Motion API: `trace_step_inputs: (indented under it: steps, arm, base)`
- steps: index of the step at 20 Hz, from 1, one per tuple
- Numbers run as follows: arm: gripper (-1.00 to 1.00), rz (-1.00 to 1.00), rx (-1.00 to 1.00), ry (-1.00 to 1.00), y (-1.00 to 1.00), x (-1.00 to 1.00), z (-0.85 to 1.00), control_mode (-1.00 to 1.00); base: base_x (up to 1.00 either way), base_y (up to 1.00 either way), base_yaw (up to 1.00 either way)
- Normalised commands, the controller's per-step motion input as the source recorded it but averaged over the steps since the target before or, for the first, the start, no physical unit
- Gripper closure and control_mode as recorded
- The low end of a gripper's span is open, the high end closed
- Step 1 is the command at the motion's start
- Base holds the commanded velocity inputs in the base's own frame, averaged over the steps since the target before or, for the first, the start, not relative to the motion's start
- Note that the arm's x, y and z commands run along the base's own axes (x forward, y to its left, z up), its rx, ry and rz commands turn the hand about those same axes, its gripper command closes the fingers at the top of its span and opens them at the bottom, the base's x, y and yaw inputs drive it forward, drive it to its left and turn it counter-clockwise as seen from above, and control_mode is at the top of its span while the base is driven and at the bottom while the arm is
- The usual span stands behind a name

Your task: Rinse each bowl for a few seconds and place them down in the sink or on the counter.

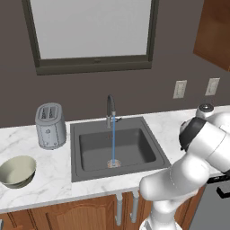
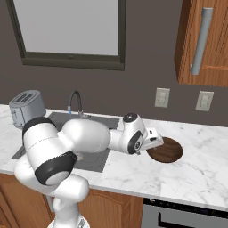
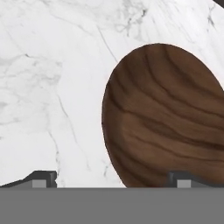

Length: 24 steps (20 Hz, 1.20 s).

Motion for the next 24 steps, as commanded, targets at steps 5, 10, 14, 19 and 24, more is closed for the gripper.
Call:
trace_step_inputs:
  steps: [5, 10, 14, 19, 24]
  arm:
    - [-1.0, 0.0, 0.0, 0.0, 0.0, 0.14, -0.1, -1.0]
    - [-1.0, 0.02, 0.01, 0.0, -0.08, 0.22, -0.07, -1.0]
    - [-1.0, 0.03, 0.02, 0.0, -0.19, 0.2, -0.11, -1.0]
    - [-1.0, 0.03, 0.01, 0.0, -0.13, 0.15, -0.17, -1.0]
    - [-1.0, 0.02, 0.01, 0.0, -0.07, 0.14, -0.23, -1.0]
  base:
    - [0.0, 0.0, 0.0]
    - [0.0, 0.0, 0.0]
    - [0.0, 0.0, 0.0]
    - [0.0, 0.0, 0.0]
    - [0.0, 0.0, 0.0]
